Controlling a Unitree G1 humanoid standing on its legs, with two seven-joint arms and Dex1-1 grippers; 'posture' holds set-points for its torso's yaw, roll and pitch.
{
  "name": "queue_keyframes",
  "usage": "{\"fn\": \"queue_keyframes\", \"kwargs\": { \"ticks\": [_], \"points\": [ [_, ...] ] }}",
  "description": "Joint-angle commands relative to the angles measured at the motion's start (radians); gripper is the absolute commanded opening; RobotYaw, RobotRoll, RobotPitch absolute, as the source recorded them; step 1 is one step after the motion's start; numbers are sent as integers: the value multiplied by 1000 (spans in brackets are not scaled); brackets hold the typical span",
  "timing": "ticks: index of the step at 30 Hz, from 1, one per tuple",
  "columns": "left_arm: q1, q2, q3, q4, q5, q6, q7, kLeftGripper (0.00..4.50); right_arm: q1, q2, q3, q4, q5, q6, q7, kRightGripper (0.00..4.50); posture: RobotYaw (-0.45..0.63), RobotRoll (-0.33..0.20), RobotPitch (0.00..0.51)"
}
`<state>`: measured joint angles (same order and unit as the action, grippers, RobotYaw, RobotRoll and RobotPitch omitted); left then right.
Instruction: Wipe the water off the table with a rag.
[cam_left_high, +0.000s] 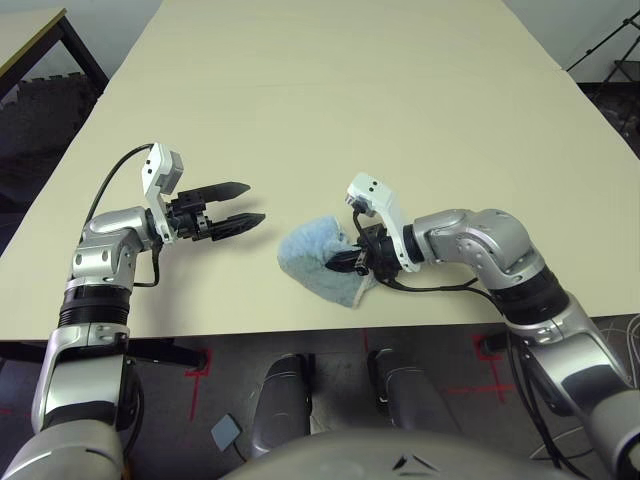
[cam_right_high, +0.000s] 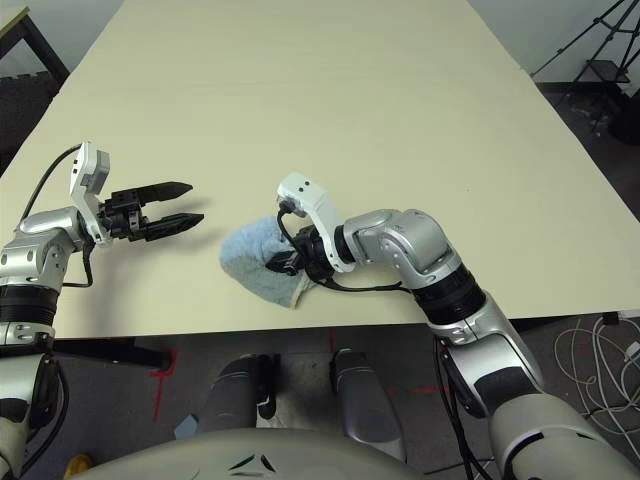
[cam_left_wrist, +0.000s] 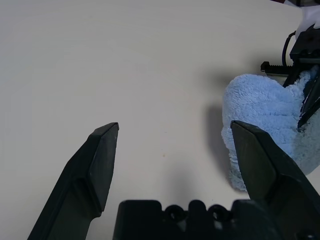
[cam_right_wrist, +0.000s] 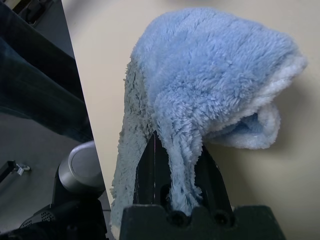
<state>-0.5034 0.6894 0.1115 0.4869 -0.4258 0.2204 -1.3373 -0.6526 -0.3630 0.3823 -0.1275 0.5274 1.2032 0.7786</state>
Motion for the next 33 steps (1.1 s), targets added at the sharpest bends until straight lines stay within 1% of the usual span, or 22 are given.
{"fn": "queue_keyframes", "kwargs": {
  "ticks": [1,7,9,11,16,19,23,29,33],
  "points": [
    [-4,3,6,9,4,-1,-1,4500,11,1,3,16,-16,-10,-17,9,-146,0,140],
    [-6,0,4,12,7,-5,1,4500,-27,72,-145,195,-85,-83,-174,9,-149,0,140],
    [-8,-1,3,14,8,-6,2,4500,-42,80,-189,246,-101,-106,-207,9,-149,0,140],
    [-7,-1,3,14,8,-7,2,4500,-50,86,-224,266,-97,-102,-222,9,-153,0,142],
    [-9,-5,2,15,8,-8,4,4500,-64,85,-291,262,-46,-43,-203,9,-157,0,143],
    [-10,-8,1,17,9,-9,4,4500,-59,60,-272,227,-25,-12,-156,9,-157,0,143],
    [-14,-10,0,22,10,-11,3,4500,-15,28,-182,97,19,34,-80,9,-162,0,141],
    [-18,-12,-1,27,12,-13,3,4500,30,-11,-114,-6,60,52,-14,9,-161,0,142],
    [-20,-10,-2,31,14,-13,2,4500,58,-59,-37,-86,78,50,38,9,-161,0,142]
  ]
}}
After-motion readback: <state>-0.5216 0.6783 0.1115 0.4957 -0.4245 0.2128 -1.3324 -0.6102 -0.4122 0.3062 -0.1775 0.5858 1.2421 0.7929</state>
